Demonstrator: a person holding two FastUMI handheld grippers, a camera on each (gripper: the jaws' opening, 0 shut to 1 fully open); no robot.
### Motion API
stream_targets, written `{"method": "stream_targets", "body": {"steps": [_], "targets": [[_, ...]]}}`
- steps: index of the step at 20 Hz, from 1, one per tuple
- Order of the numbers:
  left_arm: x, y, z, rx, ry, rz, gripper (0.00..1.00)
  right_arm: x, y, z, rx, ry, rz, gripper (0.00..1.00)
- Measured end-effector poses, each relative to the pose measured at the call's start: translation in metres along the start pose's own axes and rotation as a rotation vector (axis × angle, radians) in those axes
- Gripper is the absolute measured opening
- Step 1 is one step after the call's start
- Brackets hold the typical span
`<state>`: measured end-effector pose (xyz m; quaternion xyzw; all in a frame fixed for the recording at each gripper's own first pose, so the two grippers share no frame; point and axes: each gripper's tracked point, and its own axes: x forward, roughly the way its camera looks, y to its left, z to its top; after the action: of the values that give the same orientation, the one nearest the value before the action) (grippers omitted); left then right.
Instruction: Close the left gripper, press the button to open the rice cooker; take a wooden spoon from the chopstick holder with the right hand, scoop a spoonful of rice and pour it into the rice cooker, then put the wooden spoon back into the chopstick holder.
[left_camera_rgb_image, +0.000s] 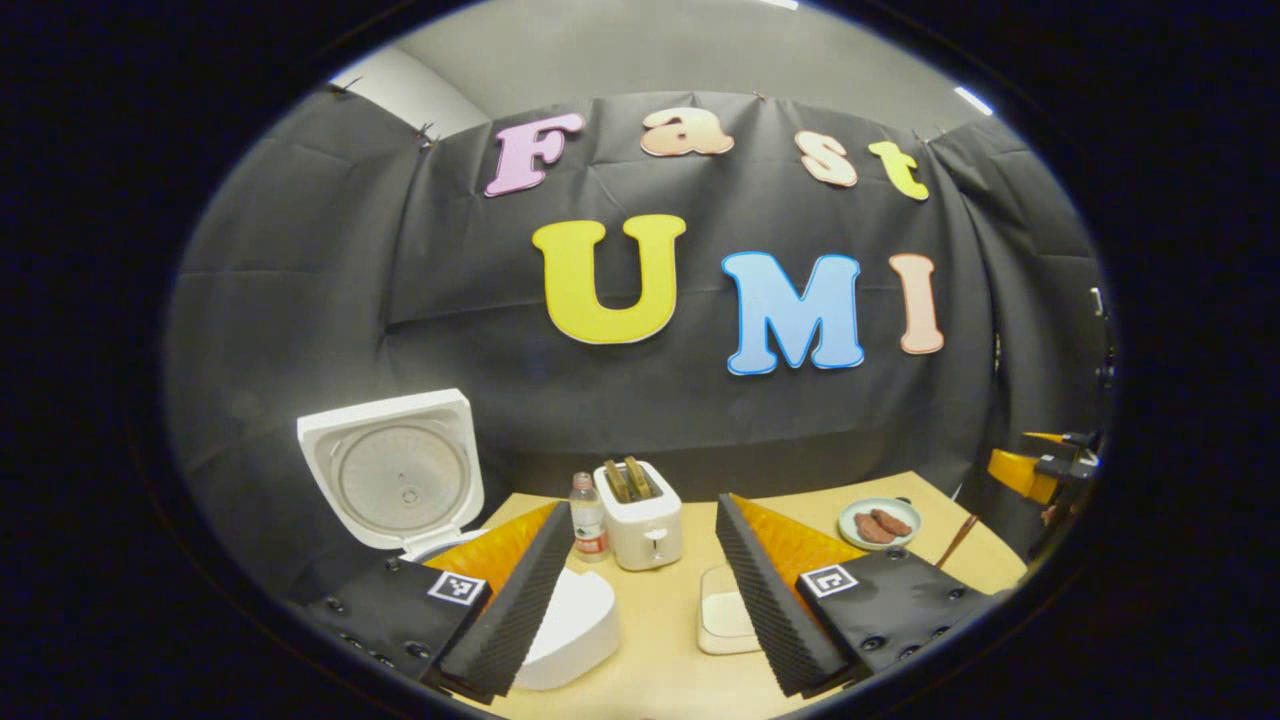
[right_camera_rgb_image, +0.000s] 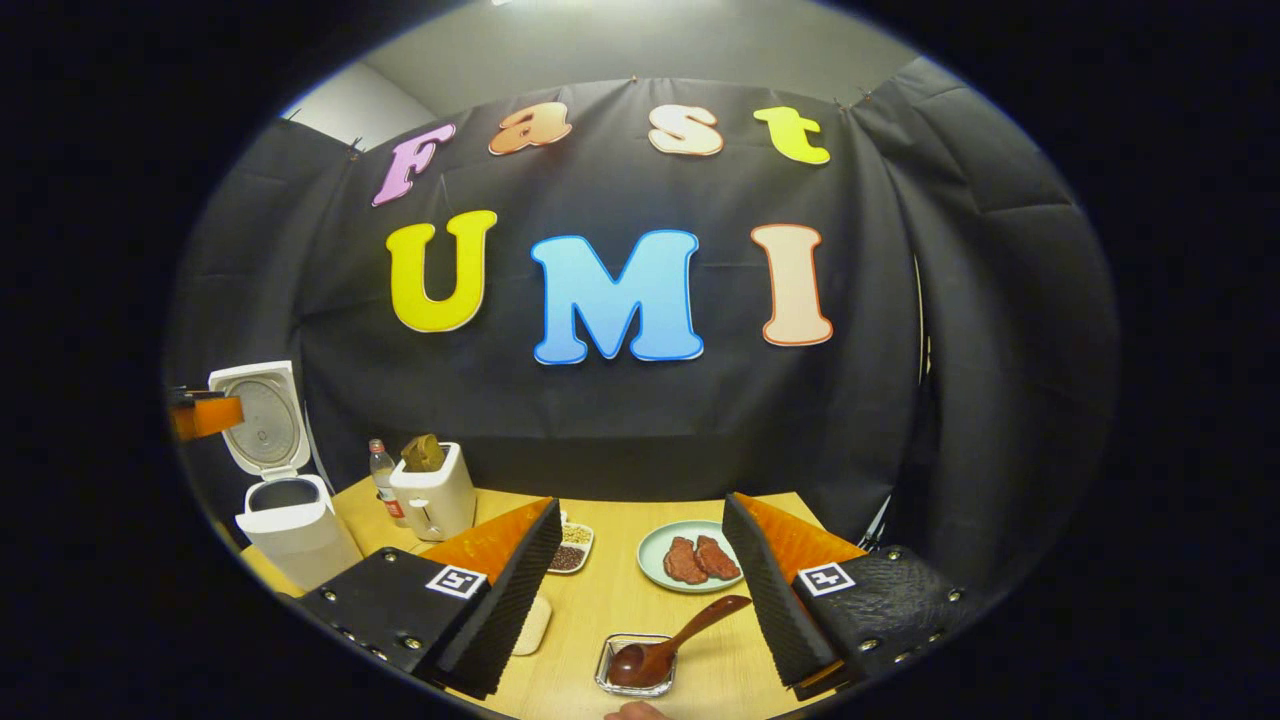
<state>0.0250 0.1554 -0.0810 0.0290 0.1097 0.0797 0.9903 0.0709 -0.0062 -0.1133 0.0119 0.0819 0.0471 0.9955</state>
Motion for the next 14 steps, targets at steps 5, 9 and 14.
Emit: {"method": "stream_targets", "body": {"steps": [5,9,14], "targets": [[0.031,0.074,0.025,-0.017,-0.019,0.166,0.97,0.005,0.012,0.004,0.005,0.005,0.008,0.97],[0.063,0.144,0.031,-0.050,0.018,0.351,0.97,0.011,0.013,0.003,0.017,0.017,-0.001,0.97],[0.105,0.228,0.066,-0.081,-0.007,0.509,0.98,0.019,0.008,0.001,0.004,0.029,-0.010,0.98]]}}
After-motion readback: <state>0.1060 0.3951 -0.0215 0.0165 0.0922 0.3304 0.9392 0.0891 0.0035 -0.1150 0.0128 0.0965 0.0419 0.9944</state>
